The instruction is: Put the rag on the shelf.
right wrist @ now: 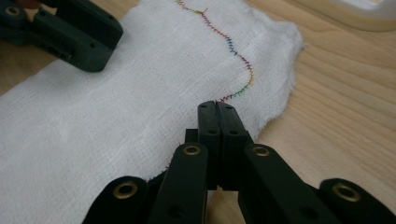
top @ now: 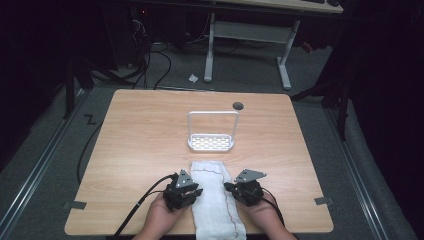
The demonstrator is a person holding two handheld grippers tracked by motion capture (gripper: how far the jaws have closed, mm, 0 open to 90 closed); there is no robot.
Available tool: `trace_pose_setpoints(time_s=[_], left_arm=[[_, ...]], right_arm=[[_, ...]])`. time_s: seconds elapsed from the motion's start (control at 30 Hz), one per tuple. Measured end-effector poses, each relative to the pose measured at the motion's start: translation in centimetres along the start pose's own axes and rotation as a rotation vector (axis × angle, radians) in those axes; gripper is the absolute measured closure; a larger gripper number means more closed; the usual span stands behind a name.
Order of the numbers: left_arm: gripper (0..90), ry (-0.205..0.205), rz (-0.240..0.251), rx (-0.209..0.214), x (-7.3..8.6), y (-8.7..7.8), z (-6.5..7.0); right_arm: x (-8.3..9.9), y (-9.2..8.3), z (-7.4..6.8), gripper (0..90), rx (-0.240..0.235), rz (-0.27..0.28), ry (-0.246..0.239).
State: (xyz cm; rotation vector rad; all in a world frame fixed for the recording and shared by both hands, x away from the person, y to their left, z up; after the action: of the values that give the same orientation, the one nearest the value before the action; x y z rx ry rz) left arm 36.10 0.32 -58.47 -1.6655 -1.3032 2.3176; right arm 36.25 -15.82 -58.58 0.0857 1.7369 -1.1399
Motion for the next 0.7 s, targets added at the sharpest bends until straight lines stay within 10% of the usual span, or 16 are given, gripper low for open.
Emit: trace_pose_setpoints(time_s=[0.4, 0.53, 0.7], left_arm=[[59.8, -0.052, 0.076, 0.001, -0.4, -1.4, -0.8], [50.4, -0.159, 0.130, -0.065, -1.7, -1.5, -4.1], [45.1, -0.284, 0.119, -0.051, -1.9, 0.1, -6.5]], right_arm=[[0.1, -0.1, -0.5, 89.7, -0.016, -0.005, -0.026], [0.1, 0.0, -0.5, 89.3, -0.022, 0.000, -0.028], [0.1, 0.0, -0.4, 88.7, -0.028, 0.002, -0.026]])
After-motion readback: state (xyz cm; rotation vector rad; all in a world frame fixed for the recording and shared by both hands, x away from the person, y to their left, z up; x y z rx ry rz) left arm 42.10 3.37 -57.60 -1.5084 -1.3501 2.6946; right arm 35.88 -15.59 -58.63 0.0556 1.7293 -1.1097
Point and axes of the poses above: each handheld gripper's, and its own axes: y roughly forward along the jaws, x roughly out of its underside, z roughly to its right, the point moved 8 cm from there along y, roughly forward along the jaws, and after that the axes turned 3 degrees about z, right-handed, at the moved point
